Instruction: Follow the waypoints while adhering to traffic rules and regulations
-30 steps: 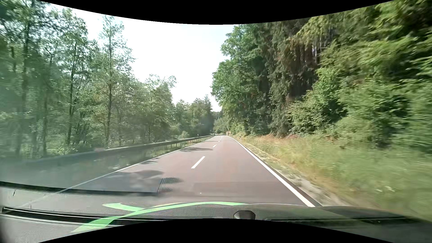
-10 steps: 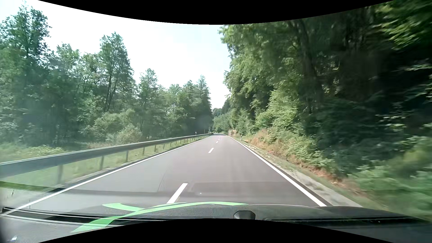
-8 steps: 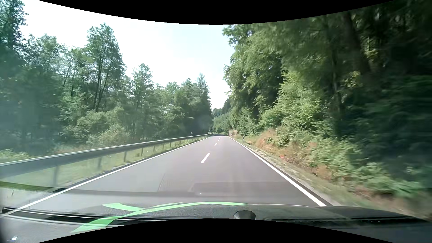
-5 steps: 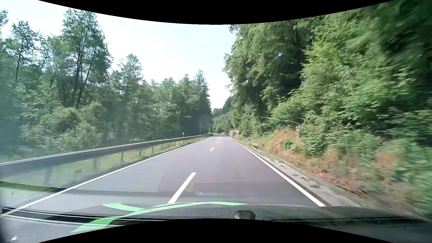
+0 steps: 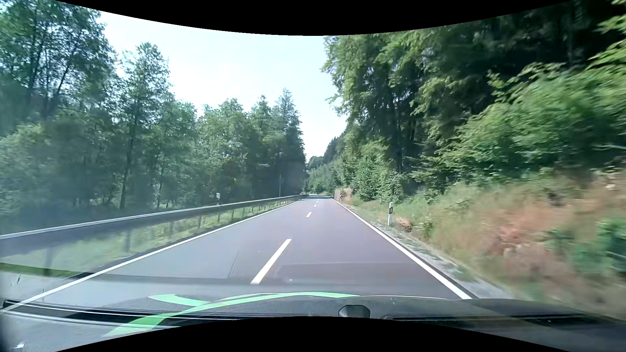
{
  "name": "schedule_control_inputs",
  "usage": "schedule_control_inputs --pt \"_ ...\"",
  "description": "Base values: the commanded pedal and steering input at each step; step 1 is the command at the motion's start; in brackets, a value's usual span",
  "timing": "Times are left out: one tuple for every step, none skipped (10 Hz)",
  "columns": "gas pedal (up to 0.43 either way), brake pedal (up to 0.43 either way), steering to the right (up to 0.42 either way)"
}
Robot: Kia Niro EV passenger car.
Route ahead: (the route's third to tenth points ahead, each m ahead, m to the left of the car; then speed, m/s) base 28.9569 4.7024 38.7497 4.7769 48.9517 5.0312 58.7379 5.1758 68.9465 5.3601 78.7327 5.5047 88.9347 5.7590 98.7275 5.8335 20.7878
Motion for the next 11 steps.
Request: schedule_control_inputs --pt "0.110 0.000 -0.003" --pt "0.110 0.000 -0.002" --pt "0.138 0.000 -0.003" --pt "0.157 0.000 -0.003" --pt "0.169 0.000 -0.002" --pt "0.197 0.000 -0.003" --pt "0.209 0.000 -0.002" --pt "0.209 0.000 -0.002" --pt "0.209 0.000 -0.002" --pt "0.189 0.000 -0.002" --pt "0.169 0.000 -0.003"
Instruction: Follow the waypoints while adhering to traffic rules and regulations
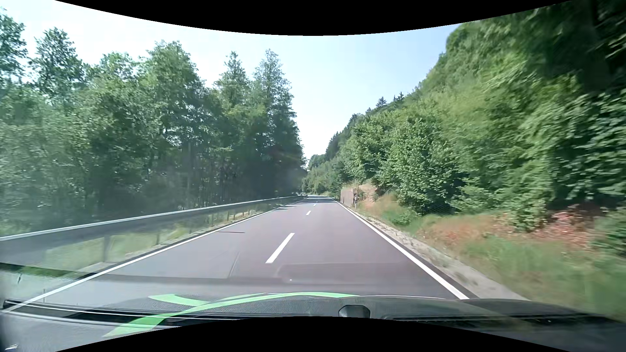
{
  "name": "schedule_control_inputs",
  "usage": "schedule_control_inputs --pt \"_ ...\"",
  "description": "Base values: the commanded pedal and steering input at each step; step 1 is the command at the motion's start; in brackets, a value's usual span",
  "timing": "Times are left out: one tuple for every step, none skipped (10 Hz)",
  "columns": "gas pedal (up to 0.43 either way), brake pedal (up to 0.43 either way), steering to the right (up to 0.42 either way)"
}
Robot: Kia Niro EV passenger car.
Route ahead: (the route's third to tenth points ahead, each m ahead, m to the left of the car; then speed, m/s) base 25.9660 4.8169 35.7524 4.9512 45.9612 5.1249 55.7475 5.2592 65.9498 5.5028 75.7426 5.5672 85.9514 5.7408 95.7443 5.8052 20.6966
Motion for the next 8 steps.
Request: schedule_control_inputs --pt "0.157 0.000 -0.003" --pt "0.130 0.000 -0.003" --pt "0.110 0.000 -0.003" --pt "0.087 0.000 -0.003" --pt "0.000 0.000 -0.003" --pt "0.000 0.000 -0.003" --pt "0.000 0.000 -0.003" --pt "0.000 0.000 -0.003"
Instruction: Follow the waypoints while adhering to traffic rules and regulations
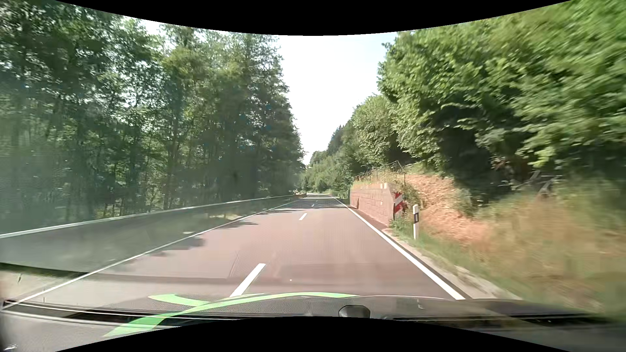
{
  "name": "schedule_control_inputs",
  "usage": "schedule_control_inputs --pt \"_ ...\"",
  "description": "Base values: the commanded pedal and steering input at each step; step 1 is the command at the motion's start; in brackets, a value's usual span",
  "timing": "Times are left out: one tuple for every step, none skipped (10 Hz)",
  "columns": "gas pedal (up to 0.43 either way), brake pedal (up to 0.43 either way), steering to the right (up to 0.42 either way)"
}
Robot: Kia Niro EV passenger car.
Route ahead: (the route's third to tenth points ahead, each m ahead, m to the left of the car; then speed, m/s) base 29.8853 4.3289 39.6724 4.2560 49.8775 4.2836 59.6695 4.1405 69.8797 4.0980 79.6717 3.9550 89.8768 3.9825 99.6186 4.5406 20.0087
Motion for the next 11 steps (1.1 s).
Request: schedule_control_inputs --pt "0.000 0.000 -0.003" --pt "0.000 0.000 -0.003" --pt "0.000 0.000 -0.003" --pt "0.000 0.000 -0.003" --pt "0.000 0.000 -0.002" --pt "0.000 0.000 -0.001" --pt "0.000 0.000 -0.001" --pt "0.000 0.000 -0.001" --pt "0.000 0.000 -0.001" --pt "0.000 0.000 -0.001" --pt "0.000 0.000 -0.001"
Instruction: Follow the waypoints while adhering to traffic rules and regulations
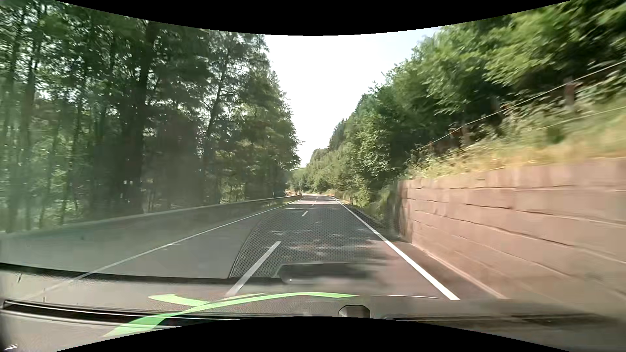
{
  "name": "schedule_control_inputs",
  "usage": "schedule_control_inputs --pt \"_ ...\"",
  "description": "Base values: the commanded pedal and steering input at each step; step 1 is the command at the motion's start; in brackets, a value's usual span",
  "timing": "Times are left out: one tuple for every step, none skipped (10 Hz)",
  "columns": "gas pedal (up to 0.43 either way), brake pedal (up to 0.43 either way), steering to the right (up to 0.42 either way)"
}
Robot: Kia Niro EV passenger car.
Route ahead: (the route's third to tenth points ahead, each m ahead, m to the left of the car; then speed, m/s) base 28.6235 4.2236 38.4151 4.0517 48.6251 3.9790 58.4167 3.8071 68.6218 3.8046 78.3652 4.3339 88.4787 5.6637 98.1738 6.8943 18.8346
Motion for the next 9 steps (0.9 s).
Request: schedule_control_inputs --pt "0.000 0.000 -0.001" --pt "0.008 0.000 -0.001" --pt "0.008 0.000 -0.001" --pt "0.039 0.000 -0.001" --pt "0.047 0.000 -0.001" --pt "0.067 0.000 -0.001" --pt "0.087 0.000 -0.001" --pt "0.098 0.000 -0.001" --pt "0.110 0.000 -0.001"
